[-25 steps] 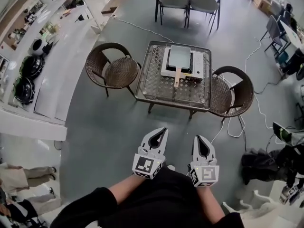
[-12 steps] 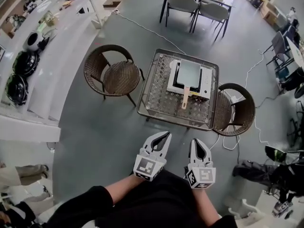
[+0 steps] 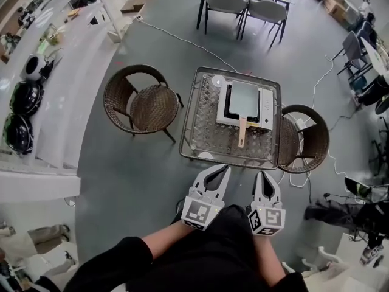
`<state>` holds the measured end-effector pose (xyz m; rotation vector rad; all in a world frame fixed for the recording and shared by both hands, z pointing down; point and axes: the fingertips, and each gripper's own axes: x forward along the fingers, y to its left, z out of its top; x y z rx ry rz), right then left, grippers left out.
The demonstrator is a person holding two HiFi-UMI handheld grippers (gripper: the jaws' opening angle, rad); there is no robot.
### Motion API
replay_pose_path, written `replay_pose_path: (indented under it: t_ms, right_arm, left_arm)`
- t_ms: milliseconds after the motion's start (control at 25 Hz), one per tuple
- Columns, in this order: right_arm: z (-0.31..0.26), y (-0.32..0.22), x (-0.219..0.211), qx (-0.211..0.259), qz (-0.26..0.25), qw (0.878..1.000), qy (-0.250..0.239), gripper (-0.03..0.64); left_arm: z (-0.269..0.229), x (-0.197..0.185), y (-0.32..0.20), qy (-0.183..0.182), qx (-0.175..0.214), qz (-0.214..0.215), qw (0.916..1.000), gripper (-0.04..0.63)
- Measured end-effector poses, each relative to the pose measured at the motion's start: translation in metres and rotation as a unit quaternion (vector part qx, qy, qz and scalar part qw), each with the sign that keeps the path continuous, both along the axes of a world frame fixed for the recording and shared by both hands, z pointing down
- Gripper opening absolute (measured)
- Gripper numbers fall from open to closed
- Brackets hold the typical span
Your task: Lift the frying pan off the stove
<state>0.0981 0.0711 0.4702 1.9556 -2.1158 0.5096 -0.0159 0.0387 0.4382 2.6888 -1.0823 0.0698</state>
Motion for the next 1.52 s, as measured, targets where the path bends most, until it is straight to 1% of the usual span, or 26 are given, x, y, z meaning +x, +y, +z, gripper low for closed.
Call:
replay_pose_path:
  t_ms: [80, 280, 560, 720, 880, 1120, 1400, 1520]
  right_arm:
    - [0.000, -0.004, -0.001, -0.001, 0.006, 1.000, -0.003, 0.031]
    - [0.006, -0.015, -0.007, -0.002, -0.004, 1.000, 0.008, 0.031]
    - [0.024, -0.048, -0.010, -0.029, -0.019, 0.999, 0.020, 0.031]
    - [0.040, -0.079, -0.004, -0.040, -0.022, 0.999, 0.008, 0.031]
    - [0.061, -0.111, 0.002, -0.059, -0.023, 0.998, -0.003, 0.031]
    - [0.097, -0.160, 0.022, -0.092, -0.018, 0.996, -0.006, 0.032]
    - [0.138, -0.203, 0.041, -0.137, -0.006, 0.990, -0.014, 0.032]
    - [0.158, -0.215, 0.043, -0.158, -0.017, 0.987, -0.022, 0.032]
  left_arm:
    - [-0.004, 0.000, -0.006, 0.001, 0.003, 0.001, 1.0000, 0.015]
    - [-0.001, -0.004, -0.017, 0.002, 0.011, -0.002, 0.9999, 0.015]
    - [0.011, -0.014, -0.043, -0.003, 0.003, -0.024, 0.9997, 0.015]
    - [0.021, -0.010, -0.070, -0.017, -0.003, -0.029, 0.9994, 0.015]
    - [0.038, -0.002, -0.101, -0.029, -0.019, -0.028, 0.9990, 0.015]
    - [0.062, 0.025, -0.143, -0.043, -0.041, -0.013, 0.9981, 0.015]
    - [0.090, 0.027, -0.180, -0.057, -0.076, -0.020, 0.9953, 0.015]
    - [0.098, 0.028, -0.193, -0.061, -0.085, -0.027, 0.9942, 0.015]
